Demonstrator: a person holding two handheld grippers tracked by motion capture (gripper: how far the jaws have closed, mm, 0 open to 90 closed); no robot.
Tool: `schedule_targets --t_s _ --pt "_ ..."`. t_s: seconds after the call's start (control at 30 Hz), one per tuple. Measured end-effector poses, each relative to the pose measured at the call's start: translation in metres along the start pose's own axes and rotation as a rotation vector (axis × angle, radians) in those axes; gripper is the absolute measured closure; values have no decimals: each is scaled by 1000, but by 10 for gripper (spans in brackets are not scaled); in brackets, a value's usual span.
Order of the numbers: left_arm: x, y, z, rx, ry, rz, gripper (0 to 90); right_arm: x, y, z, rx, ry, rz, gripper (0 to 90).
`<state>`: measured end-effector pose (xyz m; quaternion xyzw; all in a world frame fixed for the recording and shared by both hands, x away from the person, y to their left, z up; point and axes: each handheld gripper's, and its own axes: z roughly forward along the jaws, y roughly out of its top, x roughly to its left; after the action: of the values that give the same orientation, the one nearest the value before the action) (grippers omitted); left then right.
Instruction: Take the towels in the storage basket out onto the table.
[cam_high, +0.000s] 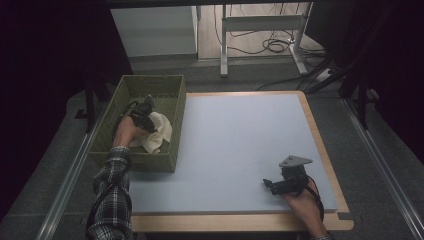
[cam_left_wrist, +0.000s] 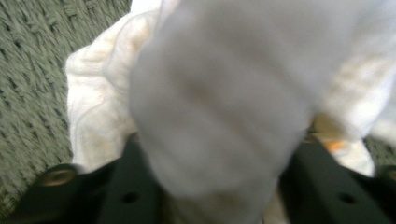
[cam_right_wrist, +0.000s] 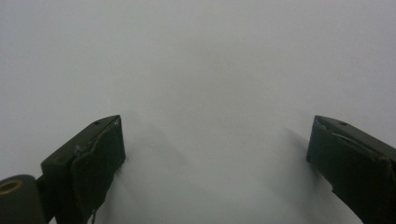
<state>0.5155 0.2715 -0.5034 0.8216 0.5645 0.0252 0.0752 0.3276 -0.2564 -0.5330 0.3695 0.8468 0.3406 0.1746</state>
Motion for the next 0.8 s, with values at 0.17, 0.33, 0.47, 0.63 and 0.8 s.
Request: schedule_targets --t_s 0.17,0.33,0.47,0.63,0.8 --pt "3 -1 -5 -39 -12 -21 812 0 0 0 0 0 0 43" --pt "6 -5 -18 -128 -72 -46 813 0 0 0 0 0 0 43" --pt "7 -12 -31 -174 -109 -54 813 0 0 0 0 0 0 44" --pt "8 -21 -51 -229 -131 -44 811 0 0 0 0 0 -1 44" --pt "9 -31 -70 -273 -142 -42 809 0 0 0 0 0 -1 44"
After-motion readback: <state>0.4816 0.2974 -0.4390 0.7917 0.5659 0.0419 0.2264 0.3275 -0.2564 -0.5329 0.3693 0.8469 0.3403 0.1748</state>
